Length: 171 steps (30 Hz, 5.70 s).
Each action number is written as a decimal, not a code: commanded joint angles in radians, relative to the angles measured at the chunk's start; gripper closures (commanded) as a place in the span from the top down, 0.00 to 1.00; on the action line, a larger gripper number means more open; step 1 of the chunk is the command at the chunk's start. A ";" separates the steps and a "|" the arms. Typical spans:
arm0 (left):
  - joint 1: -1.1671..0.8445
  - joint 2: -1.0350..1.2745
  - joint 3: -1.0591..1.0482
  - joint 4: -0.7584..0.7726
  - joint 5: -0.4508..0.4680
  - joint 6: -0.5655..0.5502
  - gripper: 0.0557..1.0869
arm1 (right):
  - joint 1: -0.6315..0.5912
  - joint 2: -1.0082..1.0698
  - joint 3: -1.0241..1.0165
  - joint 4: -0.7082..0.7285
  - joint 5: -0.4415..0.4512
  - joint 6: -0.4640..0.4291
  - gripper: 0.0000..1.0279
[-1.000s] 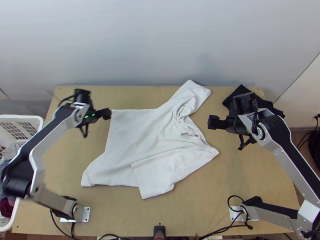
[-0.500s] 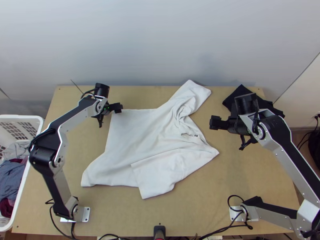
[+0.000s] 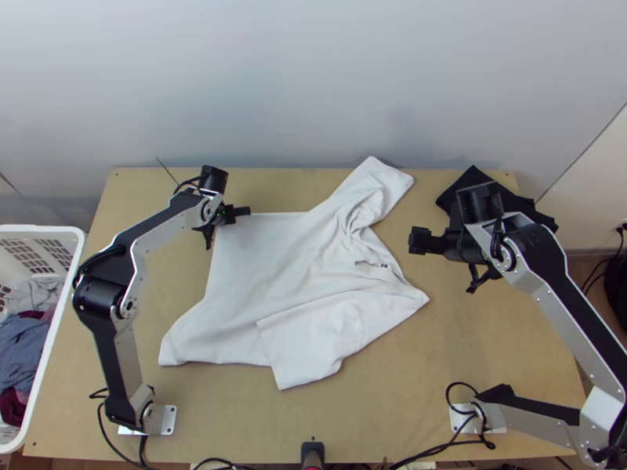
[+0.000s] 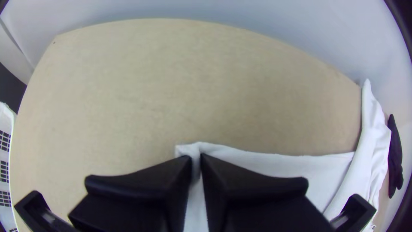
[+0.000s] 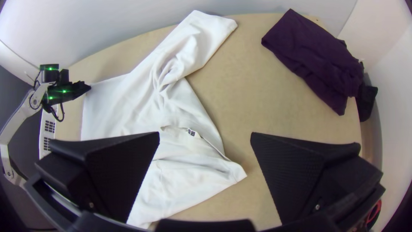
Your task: Fold the t-shirt
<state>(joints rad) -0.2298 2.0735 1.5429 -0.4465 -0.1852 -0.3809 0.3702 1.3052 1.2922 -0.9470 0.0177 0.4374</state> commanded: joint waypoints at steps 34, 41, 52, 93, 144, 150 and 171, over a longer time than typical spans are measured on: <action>0.222 0.273 0.697 -0.366 -0.149 0.043 0.96 | 0.205 0.224 0.076 0.119 -0.033 -0.003 0.96; 0.092 0.027 0.582 -0.528 -0.135 0.017 0.96 | 0.242 0.439 0.139 0.257 -0.022 -0.025 0.96; 0.007 -0.374 0.306 -0.557 -0.086 0.013 0.96 | 0.308 0.690 0.291 0.307 -0.013 -0.031 0.96; -0.114 -0.845 -0.441 -0.514 -0.073 -0.038 0.96 | 0.289 0.878 0.473 0.320 0.176 -0.078 0.07; -0.005 -0.989 -0.658 -0.477 -0.053 -0.073 0.96 | 0.426 0.506 0.410 0.085 -0.091 0.026 0.96; 0.006 -1.012 -0.679 -0.483 -0.053 -0.087 0.96 | 0.578 0.589 0.426 0.062 -0.094 0.011 0.96; 0.049 -1.073 -0.751 -0.486 -0.054 -0.099 0.96 | 0.727 0.942 0.642 0.080 -0.047 -0.054 0.96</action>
<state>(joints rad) -0.1936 1.0107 0.8059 -0.9325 -0.2394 -0.4797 1.0748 2.1544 1.8954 -0.8776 -0.0906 0.4057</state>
